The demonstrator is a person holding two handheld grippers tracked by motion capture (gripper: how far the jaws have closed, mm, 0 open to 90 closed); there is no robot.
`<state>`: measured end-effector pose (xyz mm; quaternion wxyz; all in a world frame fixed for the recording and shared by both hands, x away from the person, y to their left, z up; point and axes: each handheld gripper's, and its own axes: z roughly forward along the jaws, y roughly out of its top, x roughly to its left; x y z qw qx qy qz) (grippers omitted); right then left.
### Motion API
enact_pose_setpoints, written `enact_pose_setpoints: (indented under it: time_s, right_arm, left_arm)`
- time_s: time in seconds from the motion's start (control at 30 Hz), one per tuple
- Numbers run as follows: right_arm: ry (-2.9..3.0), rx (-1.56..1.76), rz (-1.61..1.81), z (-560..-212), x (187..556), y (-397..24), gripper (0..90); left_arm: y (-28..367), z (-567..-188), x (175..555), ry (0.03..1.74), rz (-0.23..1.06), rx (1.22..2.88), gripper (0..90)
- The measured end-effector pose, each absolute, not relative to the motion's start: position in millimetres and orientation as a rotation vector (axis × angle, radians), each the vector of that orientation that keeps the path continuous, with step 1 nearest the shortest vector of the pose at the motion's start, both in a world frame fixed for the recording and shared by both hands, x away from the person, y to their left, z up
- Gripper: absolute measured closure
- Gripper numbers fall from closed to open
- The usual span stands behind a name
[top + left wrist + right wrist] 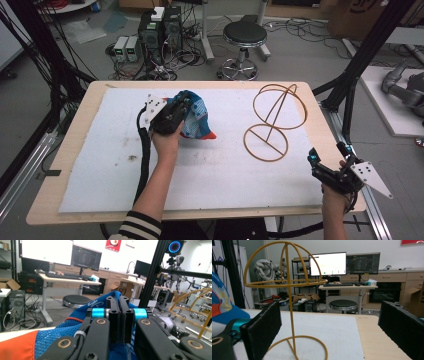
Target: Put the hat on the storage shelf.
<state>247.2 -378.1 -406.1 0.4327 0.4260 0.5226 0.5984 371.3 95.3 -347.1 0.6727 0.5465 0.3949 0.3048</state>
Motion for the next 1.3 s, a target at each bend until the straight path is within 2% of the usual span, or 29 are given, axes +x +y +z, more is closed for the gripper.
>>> enact_pose_setpoints:
  time_s: [0.87,1.3]
  right_arm:
    - [1.28,1.072,1.509,-406.1,245.2,-381.4,4.6]
    - [1.259,1.082,1.51,-406.5,236.4,-390.7,4.6]
  left_arm:
    - [42.6,-238.7,389.2,0.804,0.825,1.218,87.6]
    - [4.8,-205.3,404.1,0.78,0.834,1.209,87.7]
